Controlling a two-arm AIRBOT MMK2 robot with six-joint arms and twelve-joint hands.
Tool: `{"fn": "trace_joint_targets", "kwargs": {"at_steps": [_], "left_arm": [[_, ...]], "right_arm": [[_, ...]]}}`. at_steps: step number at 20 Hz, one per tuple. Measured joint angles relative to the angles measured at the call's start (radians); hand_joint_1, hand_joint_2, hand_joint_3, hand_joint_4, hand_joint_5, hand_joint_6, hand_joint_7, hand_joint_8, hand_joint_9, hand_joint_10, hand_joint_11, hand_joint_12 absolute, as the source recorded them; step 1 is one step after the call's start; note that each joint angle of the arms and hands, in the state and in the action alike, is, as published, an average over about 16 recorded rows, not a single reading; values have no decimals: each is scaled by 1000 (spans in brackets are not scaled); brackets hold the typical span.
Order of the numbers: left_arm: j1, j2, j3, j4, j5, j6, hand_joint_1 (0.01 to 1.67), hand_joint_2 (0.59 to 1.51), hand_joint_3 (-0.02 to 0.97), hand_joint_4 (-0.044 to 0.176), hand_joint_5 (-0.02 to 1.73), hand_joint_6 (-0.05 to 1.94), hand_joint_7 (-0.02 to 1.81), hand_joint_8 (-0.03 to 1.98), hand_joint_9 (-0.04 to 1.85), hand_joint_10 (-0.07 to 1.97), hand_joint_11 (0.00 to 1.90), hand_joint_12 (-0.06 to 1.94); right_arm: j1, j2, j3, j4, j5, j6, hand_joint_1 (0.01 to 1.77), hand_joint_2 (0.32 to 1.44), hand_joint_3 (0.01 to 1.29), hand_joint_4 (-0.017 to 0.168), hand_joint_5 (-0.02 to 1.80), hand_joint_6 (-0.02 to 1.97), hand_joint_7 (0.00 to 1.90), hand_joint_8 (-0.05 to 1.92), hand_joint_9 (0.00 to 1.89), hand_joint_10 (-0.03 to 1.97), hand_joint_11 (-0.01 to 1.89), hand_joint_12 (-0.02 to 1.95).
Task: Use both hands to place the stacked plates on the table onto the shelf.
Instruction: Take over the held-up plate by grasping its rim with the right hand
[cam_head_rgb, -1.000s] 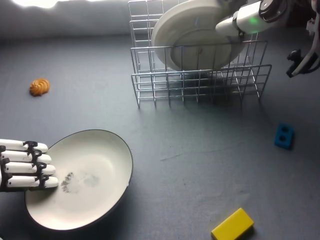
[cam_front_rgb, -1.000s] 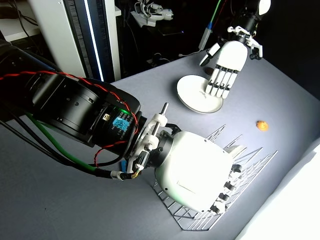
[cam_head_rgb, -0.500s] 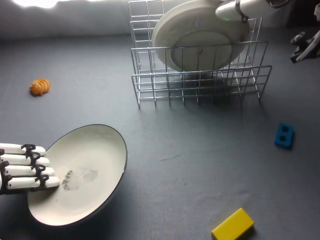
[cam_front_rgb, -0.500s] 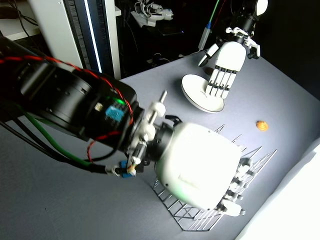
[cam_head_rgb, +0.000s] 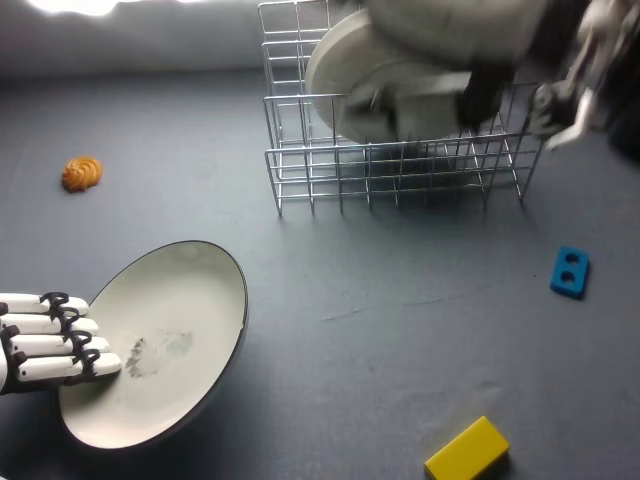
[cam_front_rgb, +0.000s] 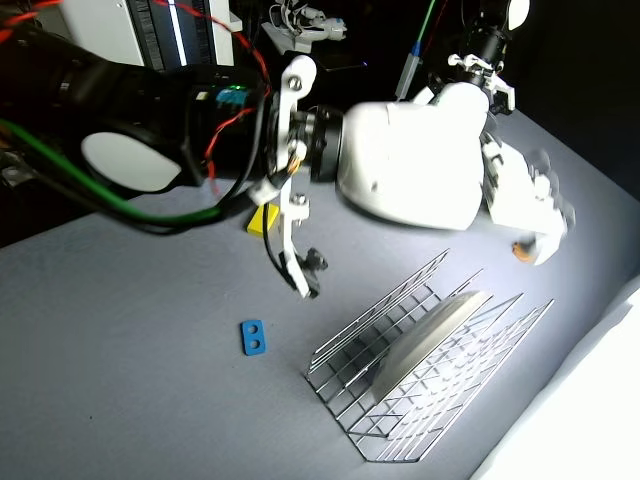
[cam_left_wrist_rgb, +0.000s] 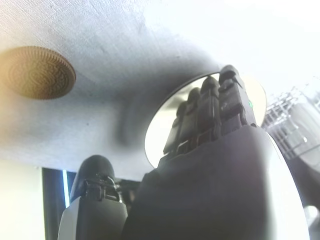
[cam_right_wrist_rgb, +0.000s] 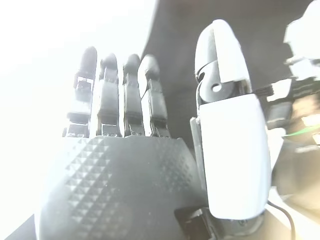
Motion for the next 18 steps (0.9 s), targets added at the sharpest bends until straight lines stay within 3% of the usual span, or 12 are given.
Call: {"fn": "trace_joint_targets", "kwargs": {"at_steps": [8, 18], "left_arm": [[19, 6, -21, -38, 21, 0, 22, 1153, 15, -11, -9, -33, 12, -3, 16, -14, 12, -32], [27, 9, -29, -57, 26, -1, 21, 1152, 16, -11, -10, -35, 12, -3, 16, -19, 12, -30]], "right_arm": [[-138, -119, -70, -70, 84, -217, 1031, 878, 16, 6, 28, 39, 21, 30, 25, 5, 12, 32], [-220, -279, 5, -85, 73, -315, 1078, 840, 16, 5, 21, 39, 20, 31, 16, 5, 12, 3]]}}
